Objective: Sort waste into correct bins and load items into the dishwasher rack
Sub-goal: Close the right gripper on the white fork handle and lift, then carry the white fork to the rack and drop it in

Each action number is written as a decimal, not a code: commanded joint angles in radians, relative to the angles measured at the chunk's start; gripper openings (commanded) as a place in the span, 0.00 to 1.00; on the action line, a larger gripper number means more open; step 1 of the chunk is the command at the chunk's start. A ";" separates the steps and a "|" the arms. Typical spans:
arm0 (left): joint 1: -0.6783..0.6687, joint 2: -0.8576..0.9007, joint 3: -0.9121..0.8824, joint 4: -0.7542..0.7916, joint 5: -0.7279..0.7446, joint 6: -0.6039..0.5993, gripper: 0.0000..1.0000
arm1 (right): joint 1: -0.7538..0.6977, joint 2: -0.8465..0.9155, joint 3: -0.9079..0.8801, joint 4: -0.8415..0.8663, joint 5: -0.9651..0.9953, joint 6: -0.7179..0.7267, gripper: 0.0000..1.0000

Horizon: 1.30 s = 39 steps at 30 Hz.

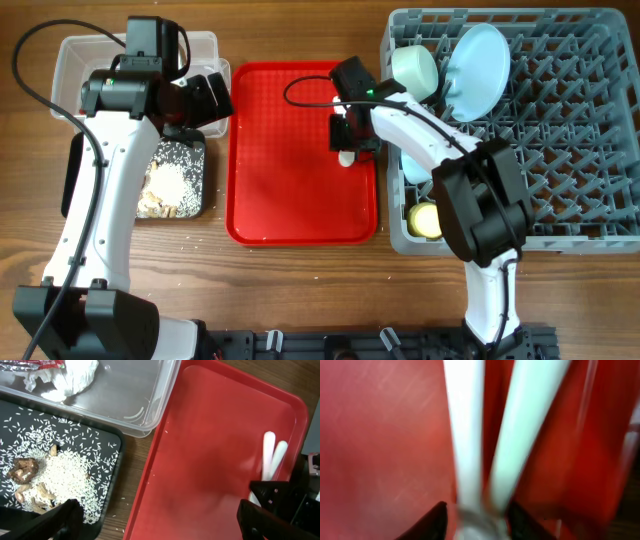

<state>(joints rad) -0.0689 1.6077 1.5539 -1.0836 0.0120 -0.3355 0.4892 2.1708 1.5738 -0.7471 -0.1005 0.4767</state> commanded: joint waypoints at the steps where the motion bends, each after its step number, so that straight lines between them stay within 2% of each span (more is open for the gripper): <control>1: 0.006 -0.012 0.016 0.002 -0.010 -0.012 1.00 | 0.025 0.049 0.002 -0.005 -0.039 0.004 0.27; 8: 0.006 -0.012 0.016 0.002 -0.010 -0.012 1.00 | 0.032 0.049 0.002 -0.018 -0.049 0.005 0.05; 16: 0.006 -0.012 0.016 0.002 -0.010 -0.012 1.00 | 0.031 0.030 0.021 -0.084 -0.094 -0.015 0.04; 22: 0.006 -0.012 0.016 0.002 -0.010 -0.012 1.00 | 0.030 -0.062 0.055 -0.152 -0.075 -0.119 0.04; 28: 0.006 -0.012 0.016 0.002 -0.010 -0.012 1.00 | 0.030 -0.266 0.071 -0.222 0.014 -0.201 0.04; 39: 0.006 -0.012 0.016 0.002 -0.010 -0.012 1.00 | 0.026 -0.609 0.071 -0.347 0.246 -0.241 0.04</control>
<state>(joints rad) -0.0689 1.6077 1.5539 -1.0840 0.0120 -0.3355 0.5159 1.6337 1.6333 -1.0710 0.0219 0.2581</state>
